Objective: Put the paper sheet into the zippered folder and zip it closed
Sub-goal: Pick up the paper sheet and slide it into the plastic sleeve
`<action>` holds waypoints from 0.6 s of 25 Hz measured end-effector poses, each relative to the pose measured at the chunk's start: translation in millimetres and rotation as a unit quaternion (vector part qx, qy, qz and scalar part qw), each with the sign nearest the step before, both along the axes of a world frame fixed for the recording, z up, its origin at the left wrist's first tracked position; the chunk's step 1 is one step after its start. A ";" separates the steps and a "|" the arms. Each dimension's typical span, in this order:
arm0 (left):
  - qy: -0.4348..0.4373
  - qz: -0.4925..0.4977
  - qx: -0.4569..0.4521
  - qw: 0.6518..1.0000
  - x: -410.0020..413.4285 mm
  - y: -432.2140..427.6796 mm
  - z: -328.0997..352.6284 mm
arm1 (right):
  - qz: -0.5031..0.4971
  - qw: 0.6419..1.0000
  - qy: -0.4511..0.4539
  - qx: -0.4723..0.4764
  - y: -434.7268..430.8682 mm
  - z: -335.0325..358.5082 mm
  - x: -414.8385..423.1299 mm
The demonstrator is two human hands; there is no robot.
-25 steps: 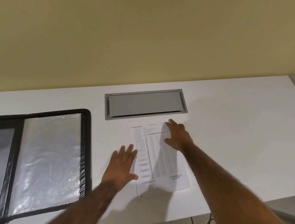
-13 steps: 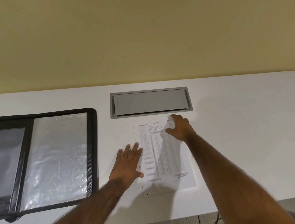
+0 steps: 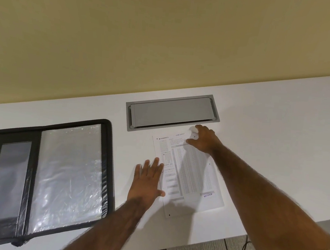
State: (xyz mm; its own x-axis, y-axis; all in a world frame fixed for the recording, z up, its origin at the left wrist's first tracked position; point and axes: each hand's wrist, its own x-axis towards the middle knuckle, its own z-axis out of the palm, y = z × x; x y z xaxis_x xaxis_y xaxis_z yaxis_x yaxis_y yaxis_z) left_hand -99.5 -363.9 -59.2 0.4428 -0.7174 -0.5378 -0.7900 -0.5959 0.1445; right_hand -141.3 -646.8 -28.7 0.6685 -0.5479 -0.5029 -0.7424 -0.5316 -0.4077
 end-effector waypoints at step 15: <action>0.231 0.255 -0.244 0.907 5.7 -7.0 21.6 | -0.281 0.898 -0.174 0.291 41.9 29.6 -89.6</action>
